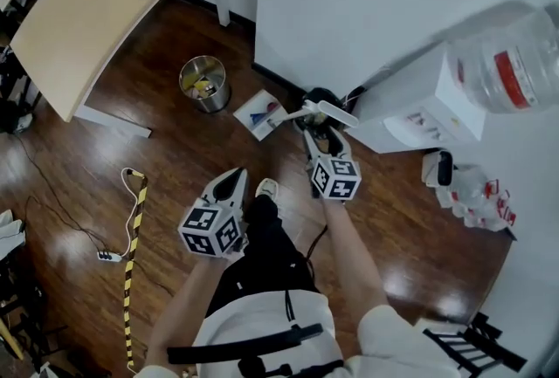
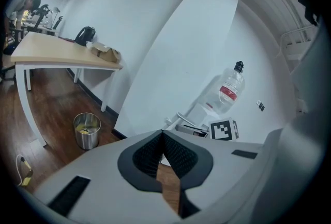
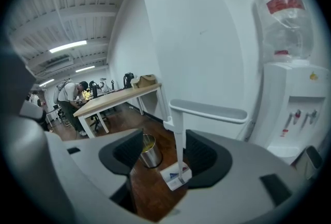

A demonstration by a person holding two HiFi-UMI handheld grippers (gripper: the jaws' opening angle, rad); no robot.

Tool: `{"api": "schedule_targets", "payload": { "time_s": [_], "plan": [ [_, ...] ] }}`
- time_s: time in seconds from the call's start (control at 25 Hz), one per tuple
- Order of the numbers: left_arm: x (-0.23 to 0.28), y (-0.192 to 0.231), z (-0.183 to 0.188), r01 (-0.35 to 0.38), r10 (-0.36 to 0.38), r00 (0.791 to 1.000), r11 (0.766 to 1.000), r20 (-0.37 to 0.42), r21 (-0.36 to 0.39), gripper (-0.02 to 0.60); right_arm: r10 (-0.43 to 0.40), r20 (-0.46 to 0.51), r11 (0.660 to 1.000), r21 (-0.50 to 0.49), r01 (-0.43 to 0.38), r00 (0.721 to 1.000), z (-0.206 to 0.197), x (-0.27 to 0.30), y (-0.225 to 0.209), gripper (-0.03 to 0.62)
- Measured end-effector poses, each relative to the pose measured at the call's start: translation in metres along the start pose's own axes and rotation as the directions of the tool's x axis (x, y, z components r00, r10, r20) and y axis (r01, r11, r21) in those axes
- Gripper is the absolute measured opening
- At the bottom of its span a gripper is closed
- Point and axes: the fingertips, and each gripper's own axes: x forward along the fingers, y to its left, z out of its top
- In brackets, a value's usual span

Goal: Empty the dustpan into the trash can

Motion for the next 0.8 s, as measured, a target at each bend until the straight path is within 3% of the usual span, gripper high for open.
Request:
{"api": "schedule_targets", "payload": {
  "time_s": [0.4, 0.8],
  "plan": [
    [0.027, 0.014, -0.016, -0.004, 0.002, 0.999, 0.999, -0.048, -0.05, -0.011, -0.04, 0.002, 0.999, -0.005, 0.04, 0.999, -0.002, 0.058, -0.016, 0.303],
    [0.027, 0.035, -0.031, -0.047, 0.041, 0.998, 0.993, -0.057, -0.11, -0.011, 0.003, 0.031, 0.999, -0.045, -0.001, 1.0, 0.009, 0.099, -0.014, 0.313]
  ]
}}
